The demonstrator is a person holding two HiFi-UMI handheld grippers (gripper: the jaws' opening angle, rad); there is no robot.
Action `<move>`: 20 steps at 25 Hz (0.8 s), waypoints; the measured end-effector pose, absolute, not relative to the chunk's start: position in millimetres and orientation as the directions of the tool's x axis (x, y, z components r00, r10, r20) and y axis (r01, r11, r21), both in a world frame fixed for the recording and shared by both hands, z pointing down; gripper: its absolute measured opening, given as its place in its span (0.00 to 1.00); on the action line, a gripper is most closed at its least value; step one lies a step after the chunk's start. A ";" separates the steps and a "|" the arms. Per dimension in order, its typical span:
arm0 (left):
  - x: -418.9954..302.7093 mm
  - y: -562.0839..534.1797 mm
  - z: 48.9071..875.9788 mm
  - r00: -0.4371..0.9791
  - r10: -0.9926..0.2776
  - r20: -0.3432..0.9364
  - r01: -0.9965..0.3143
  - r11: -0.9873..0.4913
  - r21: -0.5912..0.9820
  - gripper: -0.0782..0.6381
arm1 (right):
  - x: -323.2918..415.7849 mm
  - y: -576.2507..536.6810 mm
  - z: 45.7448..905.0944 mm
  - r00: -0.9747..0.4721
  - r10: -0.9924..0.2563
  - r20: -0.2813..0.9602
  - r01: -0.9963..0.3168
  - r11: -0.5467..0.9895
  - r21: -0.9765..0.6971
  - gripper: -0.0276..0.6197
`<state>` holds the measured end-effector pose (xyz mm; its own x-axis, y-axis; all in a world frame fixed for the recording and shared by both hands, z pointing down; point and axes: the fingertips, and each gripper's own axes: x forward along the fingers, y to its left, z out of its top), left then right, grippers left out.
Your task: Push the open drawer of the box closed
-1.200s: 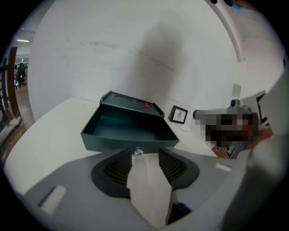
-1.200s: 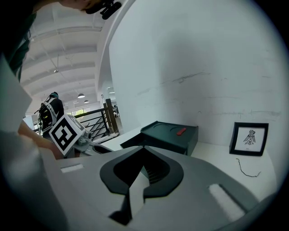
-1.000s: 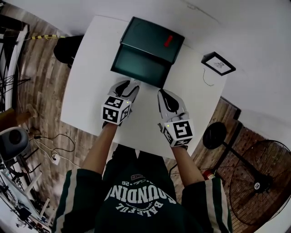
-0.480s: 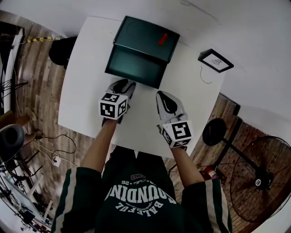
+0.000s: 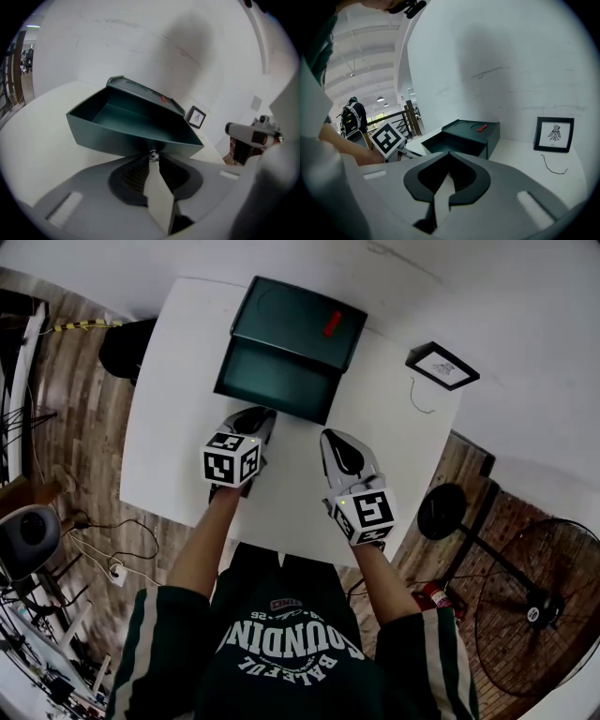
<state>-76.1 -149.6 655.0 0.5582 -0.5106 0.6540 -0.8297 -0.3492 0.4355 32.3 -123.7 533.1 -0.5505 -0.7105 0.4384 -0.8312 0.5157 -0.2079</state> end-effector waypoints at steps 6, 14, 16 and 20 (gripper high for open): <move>-77.1 -156.3 649.1 0.557 -0.518 0.650 -0.831 -0.349 0.433 0.28 | 36.0 -131.2 528.8 -0.548 -0.720 0.426 -0.834 0.511 -0.208 0.05; -74.3 -168.7 652.0 0.554 -0.512 0.657 -0.833 -0.345 0.434 0.28 | 38.9 -135.1 532.1 -0.545 -0.718 0.433 -0.836 0.502 -0.221 0.05; -72.6 -172.6 653.1 0.554 -0.511 0.658 -0.833 -0.345 0.433 0.28 | 41.2 -136.5 533.5 -0.543 -0.717 0.436 -0.837 0.500 -0.221 0.05; -70.3 -180.0 653.9 0.555 -0.508 0.659 -0.832 -0.345 0.434 0.28 | 47.6 -141.3 535.5 -0.535 -0.721 0.440 -0.843 0.490 -0.221 0.05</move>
